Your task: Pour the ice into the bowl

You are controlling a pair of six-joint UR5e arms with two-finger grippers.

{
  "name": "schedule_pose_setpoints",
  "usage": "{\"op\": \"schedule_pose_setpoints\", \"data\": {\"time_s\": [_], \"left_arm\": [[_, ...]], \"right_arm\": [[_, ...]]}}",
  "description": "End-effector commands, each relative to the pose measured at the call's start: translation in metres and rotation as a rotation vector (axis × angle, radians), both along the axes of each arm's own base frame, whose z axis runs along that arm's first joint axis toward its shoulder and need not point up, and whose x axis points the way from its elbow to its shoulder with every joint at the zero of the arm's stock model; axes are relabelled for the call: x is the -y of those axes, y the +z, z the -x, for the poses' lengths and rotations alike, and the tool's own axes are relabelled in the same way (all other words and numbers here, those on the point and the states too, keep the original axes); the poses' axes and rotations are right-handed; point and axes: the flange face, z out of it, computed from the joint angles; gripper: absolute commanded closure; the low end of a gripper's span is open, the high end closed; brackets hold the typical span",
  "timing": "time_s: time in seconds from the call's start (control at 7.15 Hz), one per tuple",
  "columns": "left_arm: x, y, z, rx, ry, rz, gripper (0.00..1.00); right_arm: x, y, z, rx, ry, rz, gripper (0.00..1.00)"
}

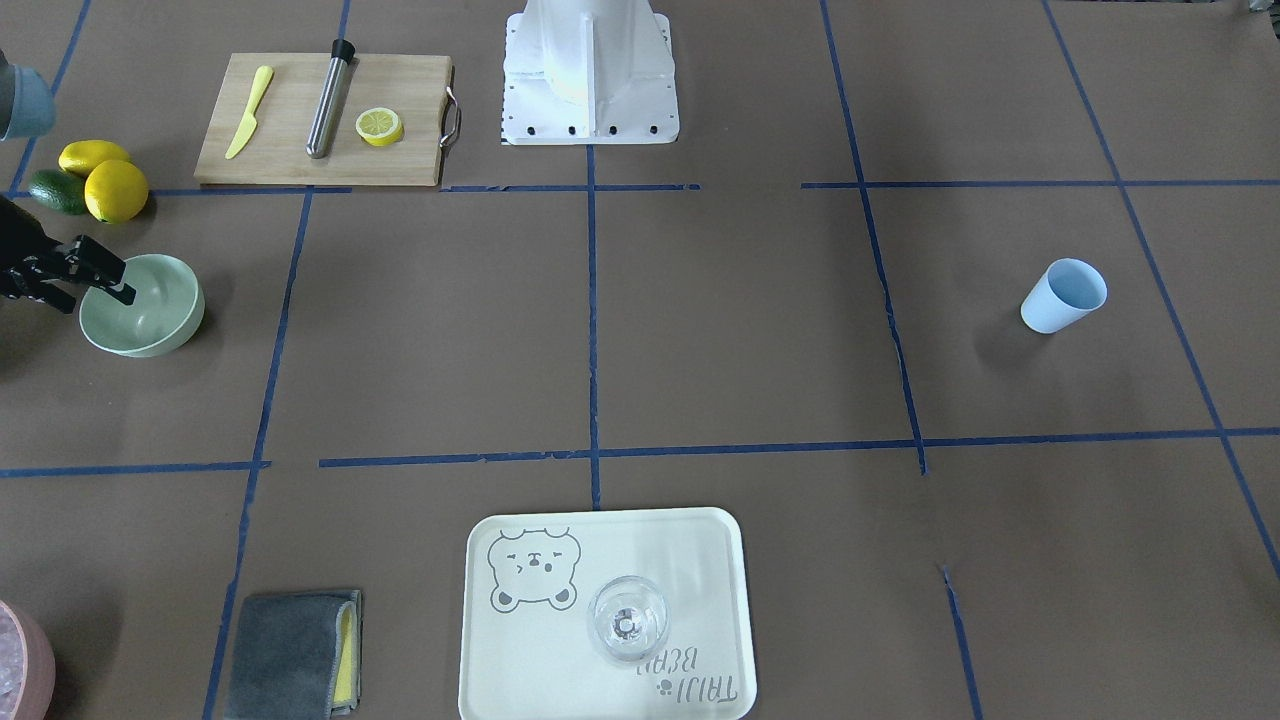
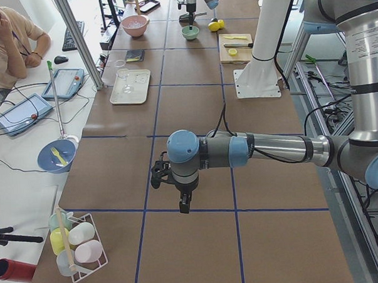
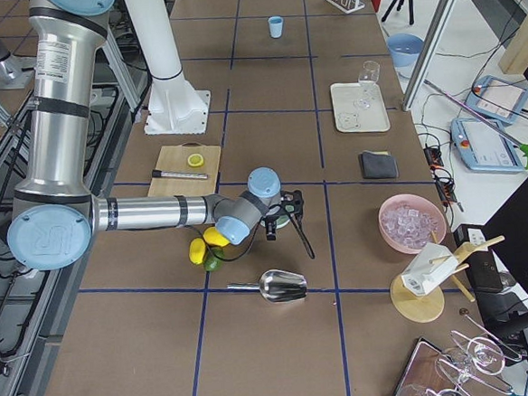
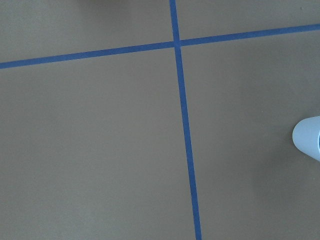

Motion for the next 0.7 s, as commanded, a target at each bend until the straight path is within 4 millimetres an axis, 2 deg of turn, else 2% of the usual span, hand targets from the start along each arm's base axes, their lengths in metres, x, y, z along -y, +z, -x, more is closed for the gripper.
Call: {"op": "schedule_pose_setpoints", "data": {"time_s": [0.0, 0.42, 0.56], "left_arm": [[0.000, -0.001, 0.000, 0.001, 0.000, -0.001, 0.00], [0.000, -0.002, 0.001, 0.001, -0.002, -0.003, 0.00], [0.000, -0.002, 0.000, 0.001, 0.000, -0.003, 0.00]], "right_arm": [[-0.002, 0.011, 0.003, -0.020, 0.000, 0.013, 1.00], [0.004, -0.006, 0.005, -0.001, 0.004, -0.019, 1.00], [0.010, -0.044, 0.014, 0.046, 0.025, -0.033, 1.00]]}}
